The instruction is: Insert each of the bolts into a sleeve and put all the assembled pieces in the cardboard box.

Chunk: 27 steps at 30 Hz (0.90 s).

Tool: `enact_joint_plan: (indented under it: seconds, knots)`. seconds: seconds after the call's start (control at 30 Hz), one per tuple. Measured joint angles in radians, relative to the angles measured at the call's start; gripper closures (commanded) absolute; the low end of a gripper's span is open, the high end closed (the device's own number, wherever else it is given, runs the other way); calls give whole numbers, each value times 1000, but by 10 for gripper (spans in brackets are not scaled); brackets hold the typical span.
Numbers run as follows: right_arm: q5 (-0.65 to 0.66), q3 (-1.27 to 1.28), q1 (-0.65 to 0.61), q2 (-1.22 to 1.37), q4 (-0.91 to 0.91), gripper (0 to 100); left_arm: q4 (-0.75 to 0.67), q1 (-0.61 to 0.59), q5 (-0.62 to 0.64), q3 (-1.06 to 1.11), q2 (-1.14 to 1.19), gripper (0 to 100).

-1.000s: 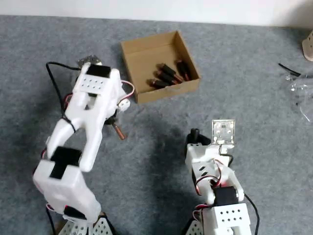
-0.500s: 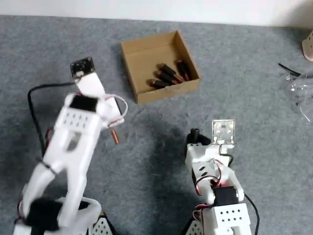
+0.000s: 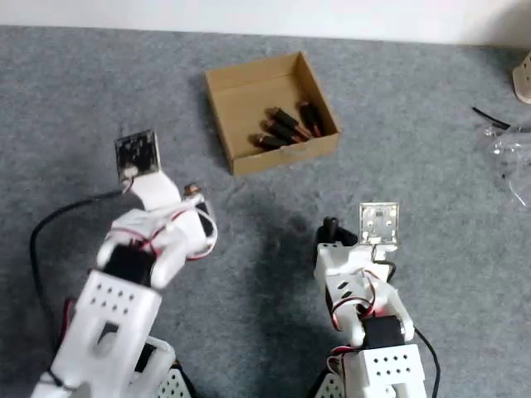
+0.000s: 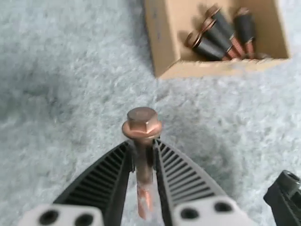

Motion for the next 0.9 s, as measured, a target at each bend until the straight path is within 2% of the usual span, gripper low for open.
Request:
enact_joint_plan:
  seconds: [0.27, 0.47, 0.53, 0.63, 0.9]
  knots:
    - [0, 0, 0, 0, 0, 995, -265, 0, -186, 316, -333, 995]
    - [0, 0, 0, 0, 0, 995, -486, 0, -249, 582, -631, 995]
    - [0, 0, 0, 0, 0, 995, -525, 0, -259, 658, -730, 995]
    - [0, 0, 0, 0, 0, 995, -546, 2, -262, 661, -842, 995]
    - [0, 0, 0, 0, 0, 995, -552, 2, -261, 664, -845, 995]
